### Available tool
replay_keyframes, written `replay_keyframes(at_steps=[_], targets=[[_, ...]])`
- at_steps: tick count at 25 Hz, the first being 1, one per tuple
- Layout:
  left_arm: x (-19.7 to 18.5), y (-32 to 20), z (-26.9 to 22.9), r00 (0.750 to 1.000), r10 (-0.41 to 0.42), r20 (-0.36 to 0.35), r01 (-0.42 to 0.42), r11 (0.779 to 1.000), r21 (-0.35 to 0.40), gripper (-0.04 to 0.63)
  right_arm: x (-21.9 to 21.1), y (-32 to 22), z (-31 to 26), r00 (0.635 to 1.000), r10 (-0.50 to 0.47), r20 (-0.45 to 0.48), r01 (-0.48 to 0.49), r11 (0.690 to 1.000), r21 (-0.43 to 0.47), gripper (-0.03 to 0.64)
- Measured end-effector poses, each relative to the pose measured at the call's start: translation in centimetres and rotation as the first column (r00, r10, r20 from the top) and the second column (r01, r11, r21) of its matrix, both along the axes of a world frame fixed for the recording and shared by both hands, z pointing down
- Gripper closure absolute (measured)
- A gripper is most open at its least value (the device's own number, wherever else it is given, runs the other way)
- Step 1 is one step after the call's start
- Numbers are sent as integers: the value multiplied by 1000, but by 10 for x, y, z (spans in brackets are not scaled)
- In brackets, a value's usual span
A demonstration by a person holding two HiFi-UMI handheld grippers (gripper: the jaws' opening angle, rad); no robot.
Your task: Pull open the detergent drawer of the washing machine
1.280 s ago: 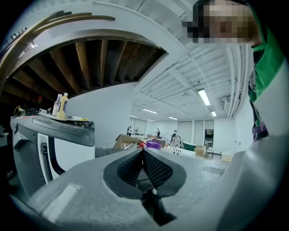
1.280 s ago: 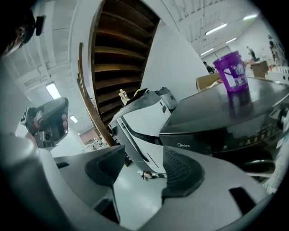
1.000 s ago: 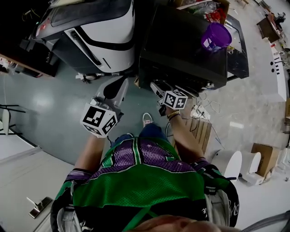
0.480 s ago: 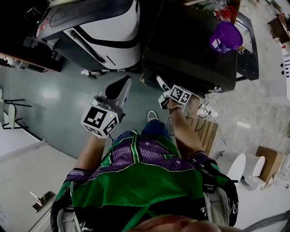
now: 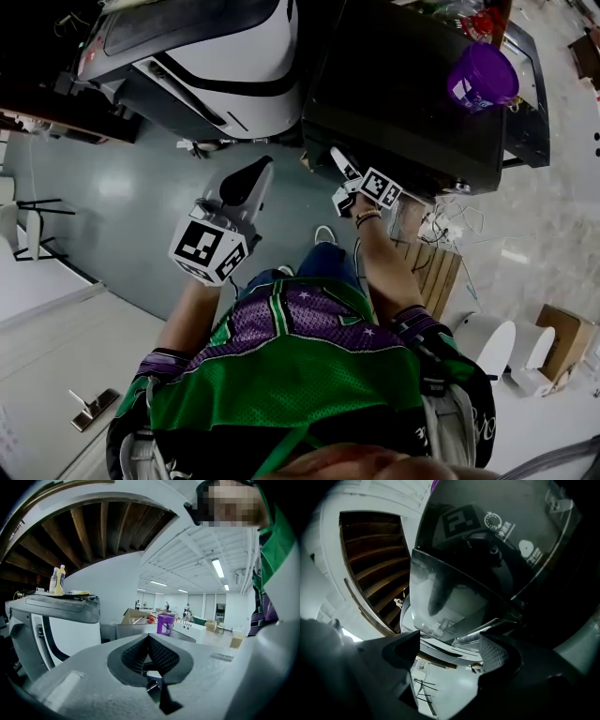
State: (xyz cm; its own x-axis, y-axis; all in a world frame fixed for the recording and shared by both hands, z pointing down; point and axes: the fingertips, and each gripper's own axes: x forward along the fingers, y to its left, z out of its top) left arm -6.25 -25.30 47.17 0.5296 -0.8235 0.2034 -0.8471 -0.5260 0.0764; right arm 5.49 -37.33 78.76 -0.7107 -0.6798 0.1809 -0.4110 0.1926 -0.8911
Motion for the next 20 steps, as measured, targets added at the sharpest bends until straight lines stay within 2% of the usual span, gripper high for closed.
replay_keyframes(at_steps=[6,11,15,20], targets=[[-3,-4,6,1000,-1,11,1,1000,-15,578,1,-18,-17,979,63,194,-65,998,3,189],[-4,-4,6,1000,0,8,0,1000,-17,577,1,-25,-21,958,104,267,-99,995,-33,166],[-8,-3,7,1000,-6,3,6,1000,-20,578,5,-30,-22,926,163,341,-140,986,-91,142],[-8,-1,9,1000,-8,-6,8,1000,-23,578,9,-35,-19,903,224,366,-183,973,-143,140]])
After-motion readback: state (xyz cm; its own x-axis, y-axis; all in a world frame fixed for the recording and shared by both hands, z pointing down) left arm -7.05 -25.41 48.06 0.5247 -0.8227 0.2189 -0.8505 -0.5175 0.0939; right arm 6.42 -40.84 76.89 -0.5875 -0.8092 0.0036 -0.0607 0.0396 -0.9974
